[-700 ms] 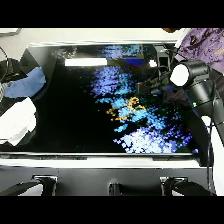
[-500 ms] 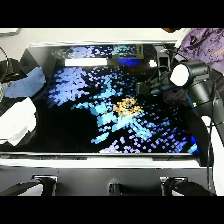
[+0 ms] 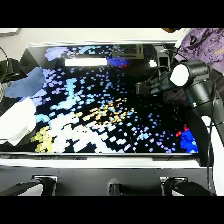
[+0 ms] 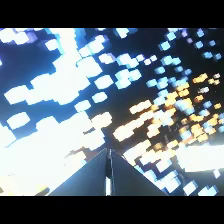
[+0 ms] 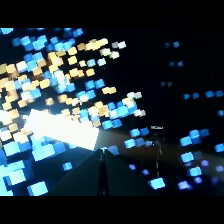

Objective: Fold the clothes and pants, and hang the long-sleeved shirts on hangers.

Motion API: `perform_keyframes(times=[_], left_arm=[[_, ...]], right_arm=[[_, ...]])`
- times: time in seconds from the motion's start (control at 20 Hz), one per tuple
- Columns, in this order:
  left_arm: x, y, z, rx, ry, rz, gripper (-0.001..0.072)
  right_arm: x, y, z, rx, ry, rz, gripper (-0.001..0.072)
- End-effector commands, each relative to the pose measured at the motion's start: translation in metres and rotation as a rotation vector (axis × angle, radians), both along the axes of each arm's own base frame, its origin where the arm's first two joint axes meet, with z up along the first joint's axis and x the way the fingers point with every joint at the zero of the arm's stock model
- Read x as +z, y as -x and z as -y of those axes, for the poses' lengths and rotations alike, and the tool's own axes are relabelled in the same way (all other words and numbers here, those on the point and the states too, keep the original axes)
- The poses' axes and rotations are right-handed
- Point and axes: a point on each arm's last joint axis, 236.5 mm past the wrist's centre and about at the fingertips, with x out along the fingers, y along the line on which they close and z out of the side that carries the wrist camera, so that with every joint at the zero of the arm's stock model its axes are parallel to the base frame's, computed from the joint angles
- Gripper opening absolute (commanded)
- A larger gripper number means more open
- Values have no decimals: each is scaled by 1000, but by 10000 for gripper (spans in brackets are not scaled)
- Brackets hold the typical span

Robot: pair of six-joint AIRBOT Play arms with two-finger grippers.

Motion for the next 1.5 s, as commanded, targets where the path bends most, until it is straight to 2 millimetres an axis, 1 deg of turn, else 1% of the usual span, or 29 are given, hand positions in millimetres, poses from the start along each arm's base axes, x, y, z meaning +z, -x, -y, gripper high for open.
perform_keyframes(times=[0.0,0.55,0.65,0.7,0.75,0.8,0.85,0.9,0.95,1.0,1.05,1.1,1.25,1.35,1.45], left_arm=[[0,0,0,-1,0,1,18],[-4,-5,0,1,2,-3,18],[-4,-5,0,2,1,-4,22],[-4,-5,-1,5,2,-5,148],[-5,-5,-7,55,2,-15,417],[-7,-6,-17,132,0,-30,720],[-10,-5,-30,208,-10,-44,720],[-12,-5,-47,255,-49,-48,720],[-16,-5,-67,304,-93,-55,720],[-26,-2,-93,367,-148,-80,720],[-41,5,-122,436,-192,-124,720],[-57,14,-145,492,-203,-177,720],[-114,44,-206,654,-181,-312,720],[-152,60,-238,736,-167,-354,720],[-188,73,-263,796,-156,-371,720]], right_arm=[[0,0,0,1,-1,1,27],[0,0,0,1,-1,1,27],[2,-3,-1,-4,-9,14,27],[3,-4,-2,-5,-10,19,27],[3,-4,-2,-5,-10,19,27],[3,-4,-2,-5,-10,21,27],[3,-4,-2,-5,-10,20,27],[3,-4,-2,-5,-10,21,27],[3,-4,-2,-5,-10,21,27],[3,-4,-2,-5,-11,20,27],[3,-4,-2,-5,-11,20,27],[3,-4,-2,-5,-11,21,27],[3,-4,-2,-5,-11,21,27],[3,-4,-2,-5,-11,20,27],[3,-4,-2,-5,-11,20,27]])
